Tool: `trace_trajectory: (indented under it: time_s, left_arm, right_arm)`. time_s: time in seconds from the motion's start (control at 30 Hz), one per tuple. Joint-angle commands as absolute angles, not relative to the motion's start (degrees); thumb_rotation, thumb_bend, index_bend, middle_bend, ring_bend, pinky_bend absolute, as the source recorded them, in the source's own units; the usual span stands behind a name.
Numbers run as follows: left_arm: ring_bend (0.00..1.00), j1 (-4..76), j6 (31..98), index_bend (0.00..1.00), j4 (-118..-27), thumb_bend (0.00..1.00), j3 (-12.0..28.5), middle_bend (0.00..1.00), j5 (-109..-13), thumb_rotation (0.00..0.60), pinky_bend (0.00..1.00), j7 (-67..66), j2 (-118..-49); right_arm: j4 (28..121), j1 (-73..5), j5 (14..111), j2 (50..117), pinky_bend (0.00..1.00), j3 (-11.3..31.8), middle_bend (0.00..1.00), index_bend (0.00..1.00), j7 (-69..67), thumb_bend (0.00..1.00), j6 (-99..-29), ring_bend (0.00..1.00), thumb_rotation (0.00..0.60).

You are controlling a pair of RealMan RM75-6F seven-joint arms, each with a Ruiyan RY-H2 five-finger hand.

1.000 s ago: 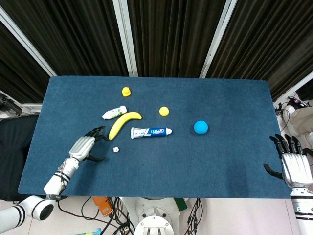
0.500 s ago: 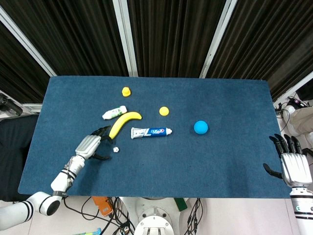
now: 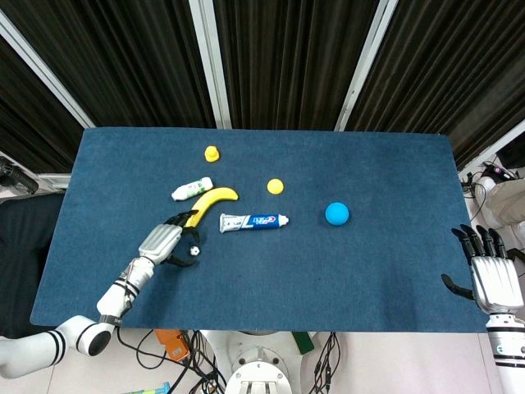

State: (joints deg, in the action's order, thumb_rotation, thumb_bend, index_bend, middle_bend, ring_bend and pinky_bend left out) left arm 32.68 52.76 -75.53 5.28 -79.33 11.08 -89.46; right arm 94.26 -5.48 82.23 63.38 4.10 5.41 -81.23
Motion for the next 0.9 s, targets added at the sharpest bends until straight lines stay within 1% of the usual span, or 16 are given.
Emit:
trace_trajectory:
  time_s: [0.03, 0.17, 0.33, 0.4, 0.77, 0.9]
  left_arm:
    - [0.00, 33.29, 52.05, 0.45, -75.74, 0.17, 5.49, 0.01, -78.60, 0.600, 0.12, 9.92, -89.70]
    - [0.00, 33.72, 51.24, 0.45, -75.62, 0.20, 5.51, 0.01, -77.69, 0.600, 0.12, 9.39, -89.91]
    - [0.00, 34.04, 50.74, 0.45, -75.06, 0.27, 5.46, 0.01, -77.17, 0.600, 0.12, 9.43, -89.91]
    - [0.00, 34.07, 50.64, 0.45, -75.00, 0.28, 5.33, 0.01, -77.13, 0.600, 0.12, 9.60, -89.83]
    - [0.00, 34.52, 49.32, 0.45, -73.73, 0.29, 4.71, 0.01, -76.68, 0.600, 0.12, 10.59, -89.96]
    - [0.00, 35.02, 48.88, 0.47, -73.37, 0.30, 4.84, 0.01, -76.54, 0.600, 0.12, 10.28, -90.18]
  right_arm:
    - [94.25, -5.50, 82.18, 63.37, 0.00, 4.11, 0.16, 0.19, 5.38, 0.35, -81.19, 0.09, 0.600]
    - [94.19, -5.52, 82.20, 63.37, 0.00, 4.11, 0.16, 0.19, 5.31, 0.35, -81.20, 0.09, 0.600]
    - [94.17, -5.57, 82.22, 63.40, 0.00, 4.10, 0.16, 0.19, 5.37, 0.35, -81.16, 0.09, 0.600]
    - [94.17, -5.61, 82.18, 63.42, 0.00, 4.10, 0.16, 0.19, 5.42, 0.35, -81.10, 0.09, 0.600]
    - [94.26, -5.62, 82.18, 63.52, 0.00, 4.03, 0.16, 0.19, 5.84, 0.35, -81.15, 0.09, 0.600]
    - [94.23, -5.68, 82.21, 63.54, 0.00, 4.02, 0.16, 0.19, 5.93, 0.35, -81.10, 0.09, 0.600]
